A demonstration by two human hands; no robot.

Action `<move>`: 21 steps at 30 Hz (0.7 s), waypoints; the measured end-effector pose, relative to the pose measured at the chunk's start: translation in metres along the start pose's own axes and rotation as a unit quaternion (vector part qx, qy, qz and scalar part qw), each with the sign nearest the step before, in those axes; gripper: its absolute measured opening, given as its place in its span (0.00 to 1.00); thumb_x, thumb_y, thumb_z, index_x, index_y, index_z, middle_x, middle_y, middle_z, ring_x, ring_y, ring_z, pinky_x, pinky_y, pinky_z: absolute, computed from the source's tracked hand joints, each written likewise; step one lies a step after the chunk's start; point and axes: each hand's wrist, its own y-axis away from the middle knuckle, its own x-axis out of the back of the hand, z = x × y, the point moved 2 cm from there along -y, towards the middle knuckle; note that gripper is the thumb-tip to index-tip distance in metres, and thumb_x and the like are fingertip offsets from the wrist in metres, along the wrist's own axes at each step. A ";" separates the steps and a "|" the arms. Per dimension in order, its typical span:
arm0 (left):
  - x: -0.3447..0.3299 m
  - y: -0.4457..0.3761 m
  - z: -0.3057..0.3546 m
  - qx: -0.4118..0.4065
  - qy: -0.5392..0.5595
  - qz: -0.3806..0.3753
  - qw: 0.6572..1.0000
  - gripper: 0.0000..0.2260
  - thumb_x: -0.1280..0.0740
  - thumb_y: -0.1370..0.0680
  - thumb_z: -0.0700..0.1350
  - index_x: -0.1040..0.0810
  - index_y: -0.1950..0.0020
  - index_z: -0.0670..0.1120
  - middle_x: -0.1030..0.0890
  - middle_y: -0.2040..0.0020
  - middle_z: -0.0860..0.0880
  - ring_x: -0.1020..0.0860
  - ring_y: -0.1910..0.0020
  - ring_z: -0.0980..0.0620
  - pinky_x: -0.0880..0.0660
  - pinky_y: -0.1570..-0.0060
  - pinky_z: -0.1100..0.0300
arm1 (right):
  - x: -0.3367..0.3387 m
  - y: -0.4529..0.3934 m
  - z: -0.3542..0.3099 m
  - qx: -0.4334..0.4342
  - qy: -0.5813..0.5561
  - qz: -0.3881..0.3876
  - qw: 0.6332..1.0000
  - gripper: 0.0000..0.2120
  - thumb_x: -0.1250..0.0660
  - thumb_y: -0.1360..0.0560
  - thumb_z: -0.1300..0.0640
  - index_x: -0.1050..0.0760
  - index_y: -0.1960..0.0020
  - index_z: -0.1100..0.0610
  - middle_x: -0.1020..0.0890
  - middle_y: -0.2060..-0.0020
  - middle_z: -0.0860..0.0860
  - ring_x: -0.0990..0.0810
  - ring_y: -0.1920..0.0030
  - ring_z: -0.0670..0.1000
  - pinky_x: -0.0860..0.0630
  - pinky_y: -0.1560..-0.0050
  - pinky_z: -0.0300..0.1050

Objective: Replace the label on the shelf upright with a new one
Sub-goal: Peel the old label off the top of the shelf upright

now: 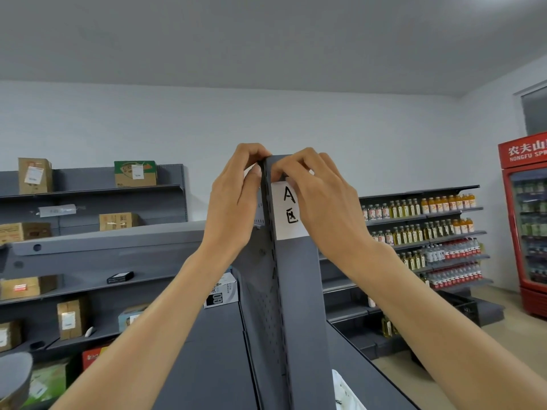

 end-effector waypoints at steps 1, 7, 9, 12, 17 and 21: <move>0.000 0.000 0.000 0.000 -0.002 -0.002 1.000 0.13 0.46 0.18 0.33 0.26 0.41 0.45 0.20 0.46 0.52 0.22 0.44 0.57 0.27 0.44 0.67 | 0.000 0.000 0.000 -0.003 -0.001 -0.002 1.000 0.21 0.29 0.31 0.75 0.21 0.47 0.52 0.22 0.50 0.49 0.24 0.52 0.51 0.28 0.71 0.41; -0.001 0.001 0.001 0.002 -0.009 -0.001 1.000 0.12 0.45 0.18 0.34 0.26 0.40 0.44 0.21 0.46 0.52 0.22 0.44 0.58 0.29 0.46 0.68 | -0.004 0.011 -0.002 -0.010 -0.003 -0.039 0.999 0.20 0.30 0.35 0.77 0.23 0.53 0.55 0.23 0.47 0.51 0.26 0.49 0.50 0.35 0.69 0.40; -0.001 0.001 0.001 0.001 -0.005 -0.002 1.000 0.12 0.45 0.18 0.34 0.26 0.40 0.43 0.20 0.46 0.51 0.22 0.44 0.55 0.28 0.46 0.66 | -0.001 0.010 0.000 -0.026 -0.039 -0.032 0.998 0.22 0.34 0.31 0.76 0.25 0.45 0.54 0.23 0.46 0.48 0.27 0.48 0.50 0.27 0.67 0.44; -0.001 0.001 0.001 -0.004 0.003 -0.002 1.000 0.12 0.45 0.19 0.34 0.27 0.40 0.43 0.19 0.46 0.49 0.21 0.44 0.53 0.26 0.45 0.62 | 0.006 0.005 0.002 -0.046 -0.078 -0.042 0.995 0.20 0.39 0.25 0.73 0.28 0.41 0.52 0.23 0.47 0.44 0.27 0.46 0.49 0.21 0.58 0.52; -0.001 0.001 0.000 0.001 -0.001 -0.001 1.000 0.12 0.45 0.18 0.34 0.26 0.40 0.43 0.20 0.45 0.51 0.22 0.44 0.55 0.27 0.45 0.65 | 0.008 0.003 0.011 -0.072 -0.117 -0.052 0.989 0.21 0.39 0.25 0.74 0.28 0.42 0.51 0.22 0.47 0.45 0.24 0.44 0.48 0.19 0.52 0.54; -0.001 0.000 0.000 -0.004 -0.005 0.000 1.000 0.11 0.45 0.18 0.35 0.27 0.41 0.44 0.20 0.46 0.52 0.22 0.44 0.57 0.28 0.45 0.66 | 0.011 0.002 0.017 -0.094 -0.154 -0.051 0.982 0.24 0.40 0.29 0.79 0.26 0.43 0.54 0.21 0.48 0.49 0.22 0.46 0.50 0.21 0.48 0.52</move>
